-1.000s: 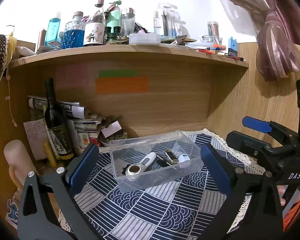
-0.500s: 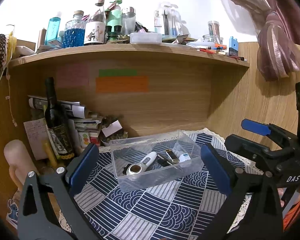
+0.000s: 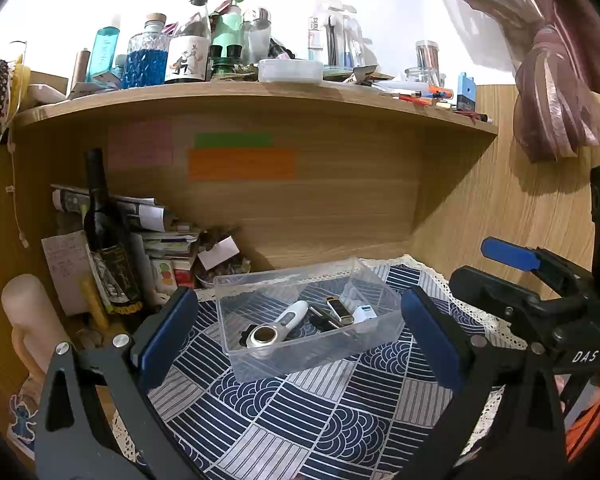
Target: Organize rigid objects
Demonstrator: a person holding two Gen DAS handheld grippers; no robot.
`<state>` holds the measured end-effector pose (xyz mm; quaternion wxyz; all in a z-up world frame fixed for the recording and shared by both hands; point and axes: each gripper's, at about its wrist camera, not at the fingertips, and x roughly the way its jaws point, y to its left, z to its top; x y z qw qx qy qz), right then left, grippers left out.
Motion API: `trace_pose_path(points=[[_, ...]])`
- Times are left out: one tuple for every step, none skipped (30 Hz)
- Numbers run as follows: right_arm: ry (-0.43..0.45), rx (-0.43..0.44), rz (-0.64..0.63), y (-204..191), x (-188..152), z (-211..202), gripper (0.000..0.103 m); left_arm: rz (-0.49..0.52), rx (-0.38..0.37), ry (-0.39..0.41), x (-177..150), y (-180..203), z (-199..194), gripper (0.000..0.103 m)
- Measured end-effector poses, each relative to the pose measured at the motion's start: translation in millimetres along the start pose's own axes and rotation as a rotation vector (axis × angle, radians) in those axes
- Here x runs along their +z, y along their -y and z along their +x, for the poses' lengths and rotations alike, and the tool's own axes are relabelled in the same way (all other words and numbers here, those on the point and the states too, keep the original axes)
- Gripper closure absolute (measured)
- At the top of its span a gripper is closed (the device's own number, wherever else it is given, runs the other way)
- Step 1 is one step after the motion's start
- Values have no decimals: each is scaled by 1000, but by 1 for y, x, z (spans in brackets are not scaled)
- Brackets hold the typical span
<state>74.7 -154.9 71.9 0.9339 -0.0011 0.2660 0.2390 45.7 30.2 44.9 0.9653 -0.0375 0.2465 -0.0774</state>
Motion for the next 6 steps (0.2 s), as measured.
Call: trace_pose_path(points=[[0,1,0,0,0,0,6,0,0,-1,0,0,0,0],[0,1,0,0,0,0,6,-2,-5,-3,0,0,0,0],[0,0,0,0,0,0,6,-4,-9,-6,0,0,1,0],[0,-2,1,0,0,0,5,-7,-16,-9,0,-1,2,0],[0,-4,3,1,0,0,5,-12,-23,-14,1,-2,2,0],[0,-8,4,1,0,1,4,-17,-30,-18,1,-2,3,0]])
